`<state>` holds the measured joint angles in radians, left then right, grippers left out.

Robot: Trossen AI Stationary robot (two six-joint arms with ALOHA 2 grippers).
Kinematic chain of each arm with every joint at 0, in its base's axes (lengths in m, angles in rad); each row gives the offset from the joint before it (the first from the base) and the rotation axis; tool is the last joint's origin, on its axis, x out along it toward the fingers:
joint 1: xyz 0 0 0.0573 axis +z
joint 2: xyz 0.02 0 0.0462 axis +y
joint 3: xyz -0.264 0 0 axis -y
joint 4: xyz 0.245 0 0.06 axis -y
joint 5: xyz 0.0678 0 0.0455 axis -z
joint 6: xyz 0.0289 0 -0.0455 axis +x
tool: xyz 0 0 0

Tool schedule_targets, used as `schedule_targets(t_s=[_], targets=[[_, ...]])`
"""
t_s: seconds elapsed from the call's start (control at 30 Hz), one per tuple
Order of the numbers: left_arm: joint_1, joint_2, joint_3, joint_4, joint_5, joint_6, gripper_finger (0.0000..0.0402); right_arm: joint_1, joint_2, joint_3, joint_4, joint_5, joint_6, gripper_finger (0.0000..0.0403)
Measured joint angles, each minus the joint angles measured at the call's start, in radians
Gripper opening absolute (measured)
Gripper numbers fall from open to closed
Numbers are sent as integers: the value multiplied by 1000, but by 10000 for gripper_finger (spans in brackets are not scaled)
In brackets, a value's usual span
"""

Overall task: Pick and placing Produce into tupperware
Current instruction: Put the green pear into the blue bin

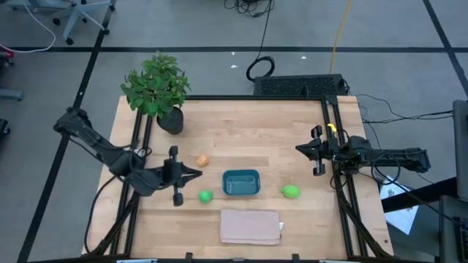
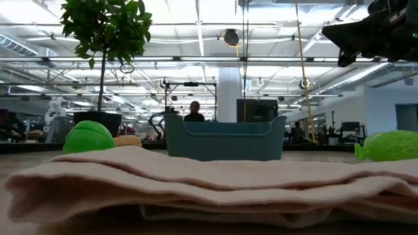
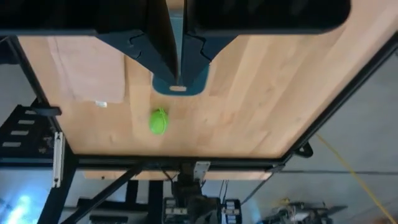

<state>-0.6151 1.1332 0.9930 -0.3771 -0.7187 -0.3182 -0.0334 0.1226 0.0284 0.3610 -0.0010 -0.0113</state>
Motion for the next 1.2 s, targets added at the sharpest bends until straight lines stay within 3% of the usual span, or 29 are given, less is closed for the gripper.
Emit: schedule_targets(t_s=[0.27, 0.5, 0.7, 1.0, 1.2], targets=[[27, 67, 122, -47, 94, 1, 26, 0, 0, 0, -33, 0, 0, 0], [98, 171, 319, -342, 195, -94, 26, 0, 0, 0, -45, 0, 25, 0], [170, 255, 457, -550, 379, -173, 26, 0, 0, 0, -44, 0, 26, 0], [252, 369, 534, -682, 639, -190, 26, 0, 0, 0, -37, 0, 20, 0], [292, 445, 536, -783, 675, -229, 26, 0, 0, 0, -40, 0, 18, 0]])
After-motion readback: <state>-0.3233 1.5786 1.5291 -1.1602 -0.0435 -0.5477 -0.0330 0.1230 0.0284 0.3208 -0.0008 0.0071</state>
